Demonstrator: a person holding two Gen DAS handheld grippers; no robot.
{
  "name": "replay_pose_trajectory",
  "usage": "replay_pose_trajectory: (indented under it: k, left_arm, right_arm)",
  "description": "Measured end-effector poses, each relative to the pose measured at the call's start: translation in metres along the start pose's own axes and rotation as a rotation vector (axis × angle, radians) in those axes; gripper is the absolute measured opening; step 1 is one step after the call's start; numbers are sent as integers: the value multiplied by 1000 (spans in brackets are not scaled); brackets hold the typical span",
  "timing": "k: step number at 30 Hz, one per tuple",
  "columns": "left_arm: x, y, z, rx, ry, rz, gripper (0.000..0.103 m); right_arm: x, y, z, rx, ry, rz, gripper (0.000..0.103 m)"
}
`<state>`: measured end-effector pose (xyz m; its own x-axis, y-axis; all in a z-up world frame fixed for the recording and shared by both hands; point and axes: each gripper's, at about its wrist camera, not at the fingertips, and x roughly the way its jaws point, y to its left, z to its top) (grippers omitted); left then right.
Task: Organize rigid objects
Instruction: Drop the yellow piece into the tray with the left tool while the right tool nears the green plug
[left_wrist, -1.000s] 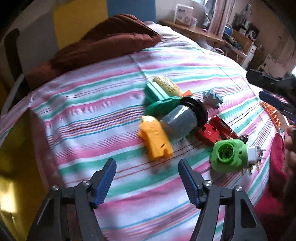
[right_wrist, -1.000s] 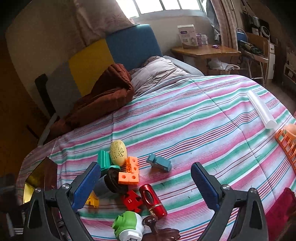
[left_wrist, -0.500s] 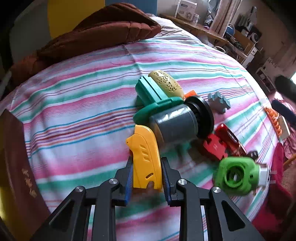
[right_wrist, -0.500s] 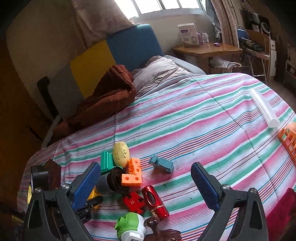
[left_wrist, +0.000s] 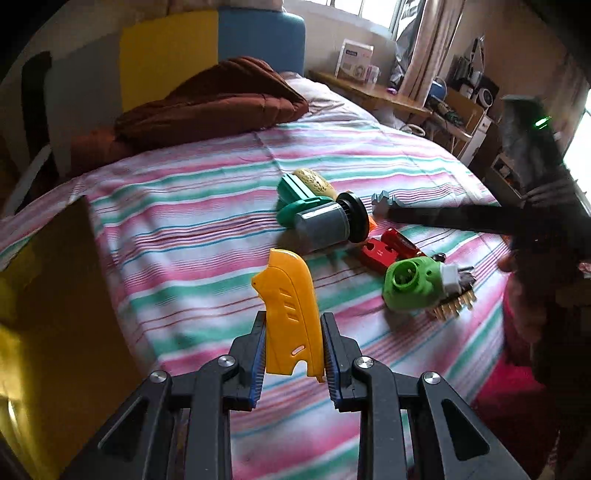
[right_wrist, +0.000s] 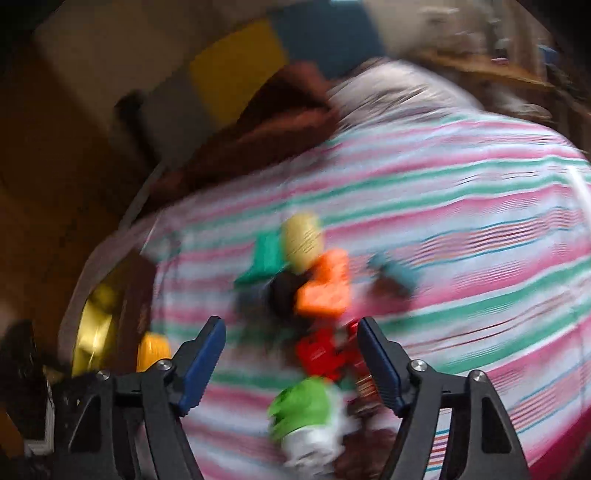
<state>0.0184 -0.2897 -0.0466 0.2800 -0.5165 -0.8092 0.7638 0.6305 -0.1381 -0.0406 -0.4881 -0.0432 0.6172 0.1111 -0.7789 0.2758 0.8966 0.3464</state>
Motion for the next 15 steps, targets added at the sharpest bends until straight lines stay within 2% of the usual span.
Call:
replay_pose_trajectory:
  k: [5, 10, 15]
  left_arm:
    - [-37, 18, -15, 6, -52, 10, 27]
    - [-60, 41, -23, -43, -88, 7, 27]
    - [-74, 66, -37, -89, -107, 24, 27]
  right_arm:
    - [10, 40, -12, -265, 176, -107, 74]
    - [8, 62, -18, -500, 320, -221, 75]
    - [32, 63, -32, -622, 468, -330, 75]
